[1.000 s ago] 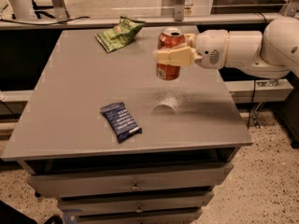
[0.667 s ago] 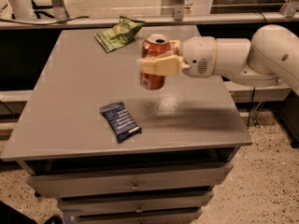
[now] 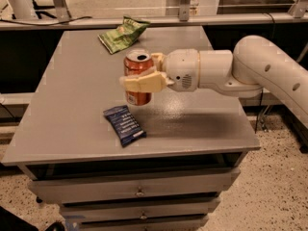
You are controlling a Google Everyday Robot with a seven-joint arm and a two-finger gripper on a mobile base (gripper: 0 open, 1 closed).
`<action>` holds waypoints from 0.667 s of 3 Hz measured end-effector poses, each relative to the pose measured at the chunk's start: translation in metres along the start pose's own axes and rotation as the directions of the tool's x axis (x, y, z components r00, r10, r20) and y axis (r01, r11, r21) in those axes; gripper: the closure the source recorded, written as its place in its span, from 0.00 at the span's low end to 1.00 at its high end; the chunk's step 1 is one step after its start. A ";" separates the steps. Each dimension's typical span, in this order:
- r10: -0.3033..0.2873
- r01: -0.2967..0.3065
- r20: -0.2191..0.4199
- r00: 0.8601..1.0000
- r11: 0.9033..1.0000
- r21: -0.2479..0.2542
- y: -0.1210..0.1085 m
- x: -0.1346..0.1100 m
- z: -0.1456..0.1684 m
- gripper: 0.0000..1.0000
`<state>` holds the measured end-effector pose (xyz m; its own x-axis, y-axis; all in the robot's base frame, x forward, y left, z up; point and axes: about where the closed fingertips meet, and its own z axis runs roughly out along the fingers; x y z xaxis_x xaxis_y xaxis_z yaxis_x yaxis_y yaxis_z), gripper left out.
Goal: Move coke can near rxbar blueberry
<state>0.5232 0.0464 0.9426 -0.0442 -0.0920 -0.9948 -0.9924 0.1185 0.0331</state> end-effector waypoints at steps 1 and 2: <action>-0.048 0.048 -0.021 0.999 0.999 0.000 -0.013 0.012 0.007 1.00; -0.096 0.096 -0.043 0.994 0.995 0.000 -0.032 0.038 0.005 1.00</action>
Offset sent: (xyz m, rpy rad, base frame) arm 0.0429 -0.0068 -0.0481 -0.0754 -0.1241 -0.0049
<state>0.5538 0.0436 0.9031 0.0463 -0.1455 -0.9883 -0.9920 0.1096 -0.0626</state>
